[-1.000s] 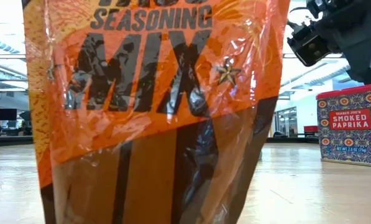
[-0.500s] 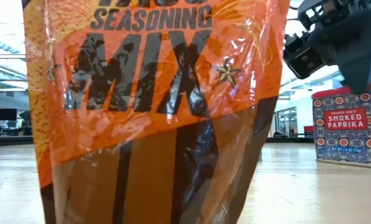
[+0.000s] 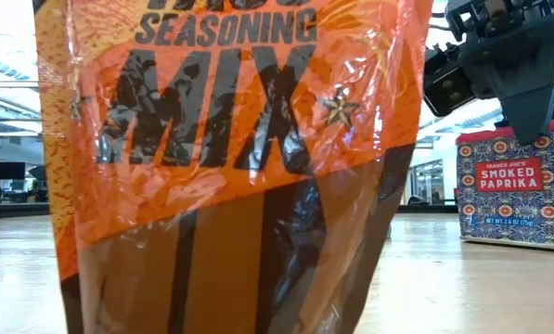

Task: Pick & Place Kitchen Items
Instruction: Put the red seasoning can into the red bin

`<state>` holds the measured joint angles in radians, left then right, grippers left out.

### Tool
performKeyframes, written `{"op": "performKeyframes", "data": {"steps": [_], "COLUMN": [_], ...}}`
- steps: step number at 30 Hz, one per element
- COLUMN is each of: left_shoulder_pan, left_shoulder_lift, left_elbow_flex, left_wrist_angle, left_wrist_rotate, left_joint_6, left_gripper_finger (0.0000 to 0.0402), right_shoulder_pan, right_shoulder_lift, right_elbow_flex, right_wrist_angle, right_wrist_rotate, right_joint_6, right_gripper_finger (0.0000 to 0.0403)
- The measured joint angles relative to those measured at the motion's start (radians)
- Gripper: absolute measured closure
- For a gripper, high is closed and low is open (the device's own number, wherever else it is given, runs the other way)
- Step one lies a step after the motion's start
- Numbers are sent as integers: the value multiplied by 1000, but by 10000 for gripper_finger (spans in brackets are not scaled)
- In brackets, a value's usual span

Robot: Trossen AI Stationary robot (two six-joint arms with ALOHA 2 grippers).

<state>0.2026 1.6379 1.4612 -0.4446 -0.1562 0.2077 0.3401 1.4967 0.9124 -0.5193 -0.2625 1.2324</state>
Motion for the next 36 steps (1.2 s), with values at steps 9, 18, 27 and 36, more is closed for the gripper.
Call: {"op": "performKeyframes", "data": {"steps": [9, 18, 27, 36], "left_shoulder_pan": [0, 1, 1, 1], "left_shoulder_lift": [0, 0, 0, 0], "left_elbow_flex": [0, 0, 0, 0], "left_wrist_angle": [-1, -1, -2, -1], "left_wrist_rotate": [0, 0, 0, 0], "left_joint_6": [-1, -2, -3, -3], "left_gripper_finger": [380, 380, 380, 380], "right_shoulder_pan": [1, 8, 10, 11], "right_shoulder_lift": [1, -14, -137, -360], "right_elbow_flex": [-1, -2, -9, -6], "right_wrist_angle": [1, -27, -183, -276], "right_wrist_rotate": [4, 10, 92, 242], "right_joint_6": [-14, -26, -30, -36], "right_gripper_finger": [177, 185, 193, 193]}}
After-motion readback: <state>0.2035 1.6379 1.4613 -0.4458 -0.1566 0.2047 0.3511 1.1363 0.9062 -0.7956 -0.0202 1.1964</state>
